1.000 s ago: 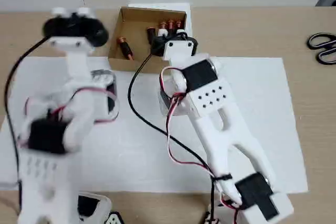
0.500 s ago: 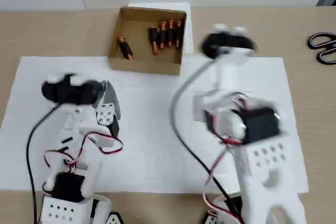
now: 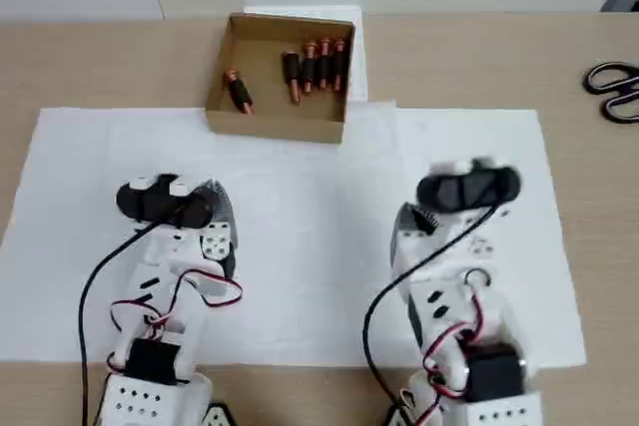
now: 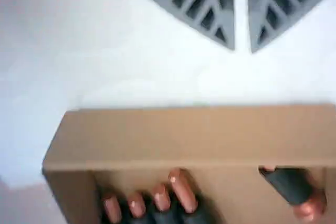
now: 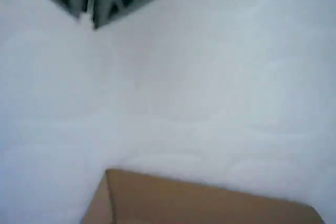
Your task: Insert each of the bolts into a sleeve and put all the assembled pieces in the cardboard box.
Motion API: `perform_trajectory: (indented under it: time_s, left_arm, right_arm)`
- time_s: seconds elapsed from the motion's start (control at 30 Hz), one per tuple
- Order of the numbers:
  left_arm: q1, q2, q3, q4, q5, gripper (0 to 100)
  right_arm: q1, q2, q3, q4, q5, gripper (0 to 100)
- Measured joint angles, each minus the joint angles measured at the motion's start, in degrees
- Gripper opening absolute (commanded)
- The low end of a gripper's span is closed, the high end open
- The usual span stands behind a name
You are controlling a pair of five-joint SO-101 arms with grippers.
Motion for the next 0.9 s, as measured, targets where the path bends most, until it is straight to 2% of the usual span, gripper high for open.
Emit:
perform_trajectory:
  time_s: [0.1, 0.27, 0.5, 0.9]
  left_arm:
    - [0.00, -0.09, 1.05, 0.00, 0.00, 1]
    - [-0.53, -0.09, 3.16, 0.00, -0.18, 1]
    - [-9.32, -0.09, 4.22, -0.09, -0.09, 1]
    - [-12.31, -0.09, 5.27, 4.84, 0.00, 1]
  right_arm:
    - [0.00, -9.93, 9.14, -3.25, 1.14, 0.4]
    - [0.18, -10.29, 16.09, -6.68, 1.23, 0.4]
    - [0.35, -11.25, 22.07, -6.77, 1.58, 0.4]
    - [10.46, -11.43, 22.07, -0.79, 1.58, 0.4]
